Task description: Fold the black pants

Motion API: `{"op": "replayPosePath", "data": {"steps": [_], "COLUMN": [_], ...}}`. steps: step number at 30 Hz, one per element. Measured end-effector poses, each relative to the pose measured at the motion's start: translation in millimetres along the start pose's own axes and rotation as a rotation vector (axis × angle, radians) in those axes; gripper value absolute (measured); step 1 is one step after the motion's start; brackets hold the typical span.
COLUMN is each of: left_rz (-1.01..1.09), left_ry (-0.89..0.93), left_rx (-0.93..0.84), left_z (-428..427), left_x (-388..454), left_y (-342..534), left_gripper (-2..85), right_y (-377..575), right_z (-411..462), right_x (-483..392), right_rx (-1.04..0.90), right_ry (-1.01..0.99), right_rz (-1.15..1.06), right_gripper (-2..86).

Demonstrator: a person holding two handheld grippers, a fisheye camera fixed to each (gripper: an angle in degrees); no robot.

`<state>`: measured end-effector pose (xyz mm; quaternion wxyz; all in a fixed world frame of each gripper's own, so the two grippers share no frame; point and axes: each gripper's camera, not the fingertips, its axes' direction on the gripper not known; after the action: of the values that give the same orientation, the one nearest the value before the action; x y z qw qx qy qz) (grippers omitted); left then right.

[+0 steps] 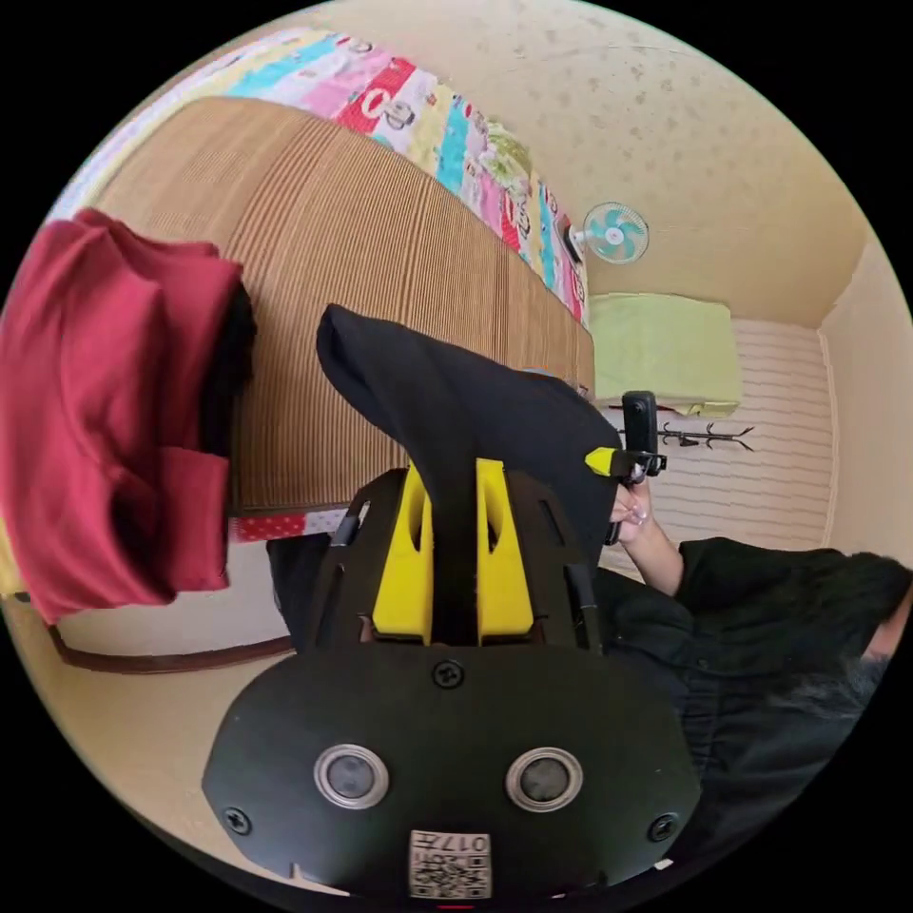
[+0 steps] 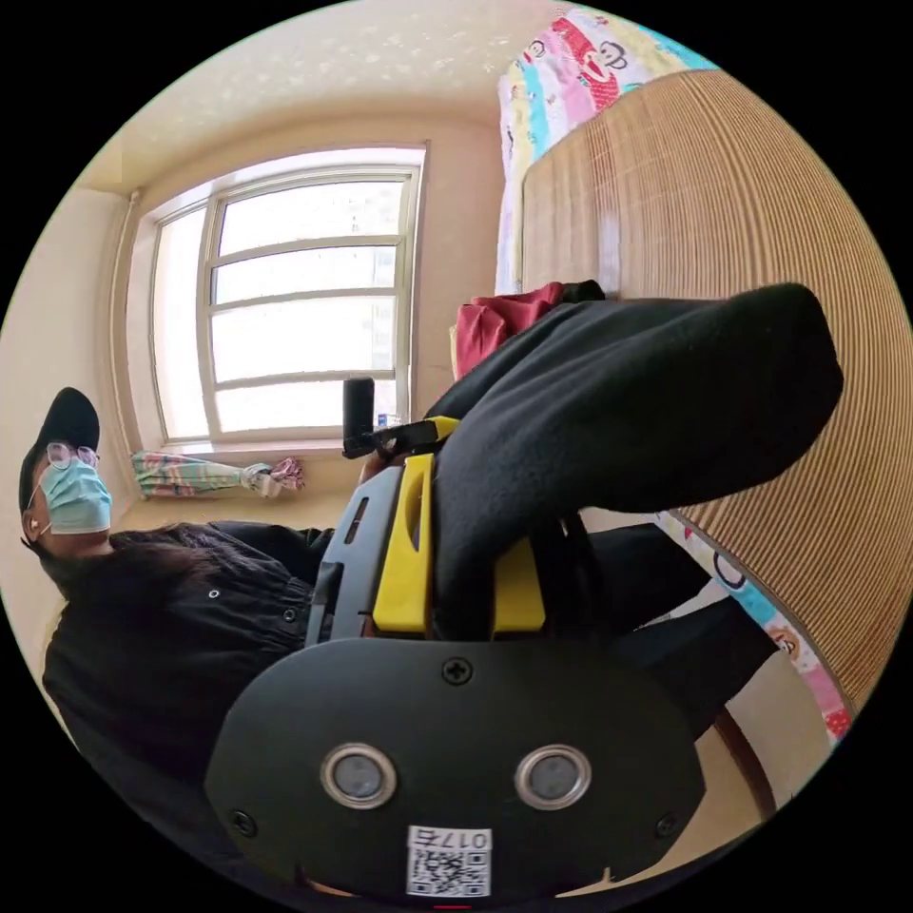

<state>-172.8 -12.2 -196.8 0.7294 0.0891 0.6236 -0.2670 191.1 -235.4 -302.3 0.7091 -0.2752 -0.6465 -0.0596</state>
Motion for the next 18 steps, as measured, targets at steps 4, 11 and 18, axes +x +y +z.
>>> {"op": "replayPosePath", "data": {"steps": [4, 11, 18], "left_rz": [-0.003, -0.420, -0.548], "left_ry": [-0.073, -0.356, -0.403], "left_rx": [0.176, 0.170, 0.192], "left_z": [-113, -164, -83], "left_x": [-3, -137, -151], "left_y": [26, 66, 149], "left_gripper": [7.3, 12.3, 9.4], "right_y": [-76, -201, -165], "right_z": [82, 259, 190], "right_x": [-75, -31, 46], "right_rx": [-0.044, -0.336, -0.417], "right_ry": [-0.088, 0.171, 0.414], "right_rz": [-0.156, 0.062, 0.242], "right_gripper": [7.1, 9.1, 5.2]}}
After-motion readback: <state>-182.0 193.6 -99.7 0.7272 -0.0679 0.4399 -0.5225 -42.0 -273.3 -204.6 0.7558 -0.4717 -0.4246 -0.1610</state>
